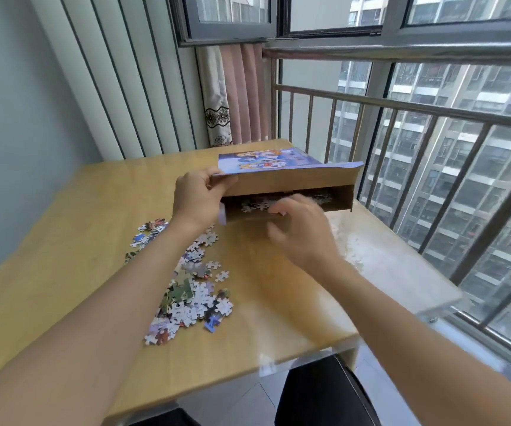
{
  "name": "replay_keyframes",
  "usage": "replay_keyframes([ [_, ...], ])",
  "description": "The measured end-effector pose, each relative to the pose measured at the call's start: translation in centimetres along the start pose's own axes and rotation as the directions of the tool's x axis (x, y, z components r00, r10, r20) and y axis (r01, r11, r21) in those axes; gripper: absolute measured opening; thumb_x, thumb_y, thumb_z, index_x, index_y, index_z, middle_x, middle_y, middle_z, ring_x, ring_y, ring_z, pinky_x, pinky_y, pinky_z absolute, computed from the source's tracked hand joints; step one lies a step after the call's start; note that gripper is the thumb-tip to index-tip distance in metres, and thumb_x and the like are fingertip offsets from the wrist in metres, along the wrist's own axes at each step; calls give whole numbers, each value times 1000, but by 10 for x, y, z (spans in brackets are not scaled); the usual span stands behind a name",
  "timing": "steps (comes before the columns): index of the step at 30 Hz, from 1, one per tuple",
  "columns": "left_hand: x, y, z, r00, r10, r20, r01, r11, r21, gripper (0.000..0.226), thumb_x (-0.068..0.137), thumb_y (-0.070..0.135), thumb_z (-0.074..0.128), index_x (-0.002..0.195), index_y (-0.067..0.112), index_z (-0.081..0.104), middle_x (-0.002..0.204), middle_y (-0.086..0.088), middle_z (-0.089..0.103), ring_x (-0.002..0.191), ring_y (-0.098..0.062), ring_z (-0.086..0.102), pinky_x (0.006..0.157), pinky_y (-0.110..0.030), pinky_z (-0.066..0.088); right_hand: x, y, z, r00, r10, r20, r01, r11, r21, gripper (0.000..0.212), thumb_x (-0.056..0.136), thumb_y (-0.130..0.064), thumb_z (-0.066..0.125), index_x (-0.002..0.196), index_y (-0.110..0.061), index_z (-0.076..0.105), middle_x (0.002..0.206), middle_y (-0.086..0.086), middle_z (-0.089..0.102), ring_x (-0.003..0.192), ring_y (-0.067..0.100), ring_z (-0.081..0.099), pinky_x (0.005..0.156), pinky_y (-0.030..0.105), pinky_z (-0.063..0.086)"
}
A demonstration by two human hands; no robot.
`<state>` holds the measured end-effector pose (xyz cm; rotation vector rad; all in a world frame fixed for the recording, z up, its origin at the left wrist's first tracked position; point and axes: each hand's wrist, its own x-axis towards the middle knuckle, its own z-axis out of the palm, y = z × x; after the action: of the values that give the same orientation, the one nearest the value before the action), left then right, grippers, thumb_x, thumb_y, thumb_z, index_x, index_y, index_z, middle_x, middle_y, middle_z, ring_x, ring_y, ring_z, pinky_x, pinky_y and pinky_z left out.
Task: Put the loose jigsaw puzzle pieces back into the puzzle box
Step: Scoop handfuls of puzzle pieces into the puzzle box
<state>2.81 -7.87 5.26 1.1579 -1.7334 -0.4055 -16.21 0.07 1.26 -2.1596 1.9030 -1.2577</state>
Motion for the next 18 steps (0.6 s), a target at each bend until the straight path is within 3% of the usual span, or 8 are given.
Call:
replay_keyframes([
  [2, 12, 8, -6, 1000, 0, -19, -1, 999, -50, 14, 93, 32, 70, 79, 28, 68, 63, 15, 60, 58, -1, 46, 57, -14, 36, 12, 26, -19, 996, -81, 27, 85, 972, -219, 32, 79, -21, 80, 110, -22, 73, 111, -2, 68, 104, 24, 58, 86, 38, 50],
  [4, 28, 24, -12, 999, 14, -34, -18, 993, -119, 20, 92, 30, 71, 74, 33, 66, 62, 20, 60, 58, 0, 49, 59, -14, 40, 29, 39, -34, 990, -143, -12, 133, 948, -290, 24, 84, -14, 77, 107, -21, 76, 107, -1, 72, 99, 28, 62, 82, 41, 50],
  [7, 50, 49, -18, 997, 31, -74, -44, 984, -173, 10, 93, 28, 70, 83, 29, 70, 74, 19, 67, 67, 3, 57, 67, -12, 47, 61, 40, -58, 950, -290, -113, 237, 910, -339, 17, 86, -7, 73, 94, -20, 80, 98, 0, 76, 90, 29, 67, 75, 41, 51],
  [9, 64, 64, -24, 990, 59, -129, -79, 984, -161, 3, 94, 26, 69, 91, 26, 71, 80, 19, 67, 72, 7, 60, 69, -8, 46, 84, 32, -75, 928, -349, -129, 283, 887, -365, 15, 86, -9, 73, 93, -20, 80, 103, 0, 76, 95, 29, 66, 78, 41, 50],
  [12, 77, 77, -31, 986, 7, -169, -43, 977, -208, 9, 96, 25, 66, 100, 20, 72, 82, 14, 68, 78, -5, 64, 71, -15, 50, 103, 19, -88, 914, -399, -74, 343, 857, -384, 12, 88, -9, 72, 92, -18, 79, 101, 1, 72, 94, 30, 63, 79, 42, 48],
  [14, 81, 81, -34, 983, -41, -181, -11, 961, -278, 14, 97, 26, 64, 104, 16, 72, 78, 9, 66, 73, -13, 61, 65, -24, 52, 110, 13, -94, 885, -453, -109, 374, 831, -412, 13, 87, -6, 74, 93, -16, 80, 97, 1, 73, 90, 28, 63, 77, 41, 51],
  [18, 76, 82, -38, 981, -2, -194, -40, 976, -215, 15, 98, 28, 62, 102, 16, 71, 76, 7, 64, 71, -14, 59, 61, -22, 49, 111, 8, -99, 882, -455, -122, 369, 828, -423, 16, 86, -3, 75, 96, -15, 79, 94, 2, 75, 86, 28, 67, 76, 37, 51],
])
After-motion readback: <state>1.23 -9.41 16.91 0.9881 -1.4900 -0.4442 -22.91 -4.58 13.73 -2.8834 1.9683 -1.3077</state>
